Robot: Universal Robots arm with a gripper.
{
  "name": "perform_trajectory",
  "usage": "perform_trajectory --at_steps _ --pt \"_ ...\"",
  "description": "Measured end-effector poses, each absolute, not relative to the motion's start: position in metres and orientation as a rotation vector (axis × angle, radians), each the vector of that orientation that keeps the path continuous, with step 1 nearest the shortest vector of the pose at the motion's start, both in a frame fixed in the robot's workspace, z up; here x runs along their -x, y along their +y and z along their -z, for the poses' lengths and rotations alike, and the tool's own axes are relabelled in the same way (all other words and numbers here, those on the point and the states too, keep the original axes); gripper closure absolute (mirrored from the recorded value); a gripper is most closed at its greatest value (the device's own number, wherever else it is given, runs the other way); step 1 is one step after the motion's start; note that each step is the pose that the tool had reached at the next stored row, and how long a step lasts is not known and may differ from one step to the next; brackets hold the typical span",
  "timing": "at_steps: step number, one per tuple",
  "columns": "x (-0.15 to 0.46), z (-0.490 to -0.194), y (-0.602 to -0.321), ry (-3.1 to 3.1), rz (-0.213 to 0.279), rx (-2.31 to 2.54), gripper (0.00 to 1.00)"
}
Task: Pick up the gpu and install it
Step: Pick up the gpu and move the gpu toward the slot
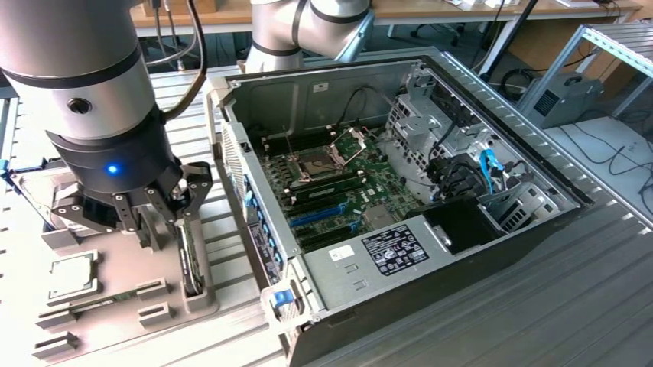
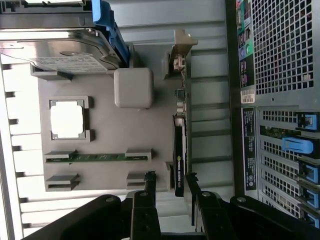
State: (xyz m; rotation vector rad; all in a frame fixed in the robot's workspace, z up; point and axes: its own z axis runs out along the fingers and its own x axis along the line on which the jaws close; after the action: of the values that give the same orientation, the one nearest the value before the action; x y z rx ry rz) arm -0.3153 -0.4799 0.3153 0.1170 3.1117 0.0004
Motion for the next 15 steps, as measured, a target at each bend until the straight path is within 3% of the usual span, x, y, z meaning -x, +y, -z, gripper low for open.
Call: perform_trajectory --at_steps 15 --pt "0.313 -0.285 -0.48 3.112 0.0 -0.117 0.64"
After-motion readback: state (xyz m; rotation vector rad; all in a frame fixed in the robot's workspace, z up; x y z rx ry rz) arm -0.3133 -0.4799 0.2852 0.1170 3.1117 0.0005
